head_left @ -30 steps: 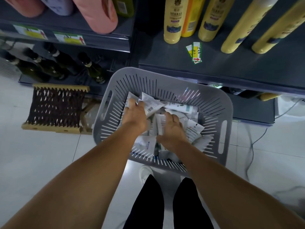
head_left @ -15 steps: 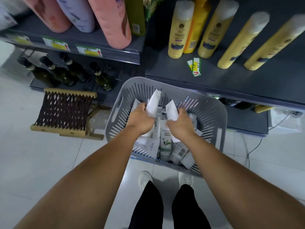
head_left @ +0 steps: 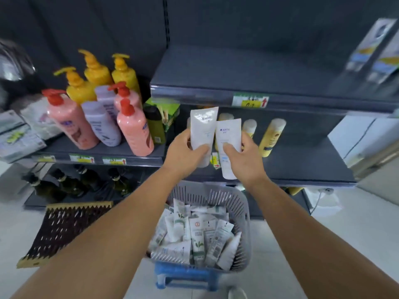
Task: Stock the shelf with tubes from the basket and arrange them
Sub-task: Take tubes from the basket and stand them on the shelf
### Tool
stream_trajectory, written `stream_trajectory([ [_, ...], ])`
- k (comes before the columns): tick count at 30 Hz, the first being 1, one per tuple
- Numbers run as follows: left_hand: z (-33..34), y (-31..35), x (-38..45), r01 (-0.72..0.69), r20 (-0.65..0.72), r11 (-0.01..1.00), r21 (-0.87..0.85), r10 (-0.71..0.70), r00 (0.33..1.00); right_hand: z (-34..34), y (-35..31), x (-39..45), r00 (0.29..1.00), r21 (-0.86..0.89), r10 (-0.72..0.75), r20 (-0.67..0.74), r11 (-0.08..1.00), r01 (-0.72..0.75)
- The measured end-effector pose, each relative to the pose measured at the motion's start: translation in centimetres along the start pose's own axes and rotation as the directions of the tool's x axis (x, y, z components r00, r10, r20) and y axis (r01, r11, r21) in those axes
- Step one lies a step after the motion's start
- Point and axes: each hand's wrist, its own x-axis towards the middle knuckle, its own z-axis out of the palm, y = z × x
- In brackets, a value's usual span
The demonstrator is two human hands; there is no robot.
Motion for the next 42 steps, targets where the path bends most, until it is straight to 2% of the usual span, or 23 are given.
stream_trajectory([
  [3, 0.3, 4.1, 1.0, -0.100, -0.014, 0.995, -0.008, 0.100, 0.995, -2.9, -3.2, 0.6, 0.996, 0.062, -0.071, -0.060, 0.995, 0.075],
  [8, 1.6, 10.0, 2.9, -0.190, -0.016, 0.980, -0.059, 0.190, 0.982, -7.6, -6.9, 2.2, 0.968, 0.103, -0.144, -0.206, 0.980, 0.168],
  [20, 10.1, 18.9, 10.4, -0.255, 0.062, 0.965, -0.059, 0.258, 0.964, -20.1, -9.1, 11.3, 0.910, 0.099, -0.201, -0.363, 0.963, 0.252],
  [26, 16.1, 21.7, 16.2, -0.205, 0.080, 0.977, -0.057, 0.209, 0.975, -26.1, -7.1, 19.5, 0.915, 0.112, -0.185, -0.359, 0.965, 0.238],
  [32, 21.6, 22.8, 22.6, -0.133, 0.023, 0.991, -0.007, 0.133, 0.991, -29.7, -4.5, 26.8, 0.931, 0.114, -0.147, -0.335, 0.974, 0.195],
  [37, 25.2, 22.5, 26.7, -0.082, 0.021, 0.996, 0.045, 0.082, 0.996, -31.1, -1.7, 31.9, 0.951, 0.098, -0.078, -0.299, 0.989, 0.112],
  [42, 27.1, 21.8, 29.6, -0.052, -0.001, 0.997, 0.051, 0.052, 0.999, -30.6, -0.8, 35.1, 0.962, 0.127, -0.061, -0.266, 0.987, 0.098],
])
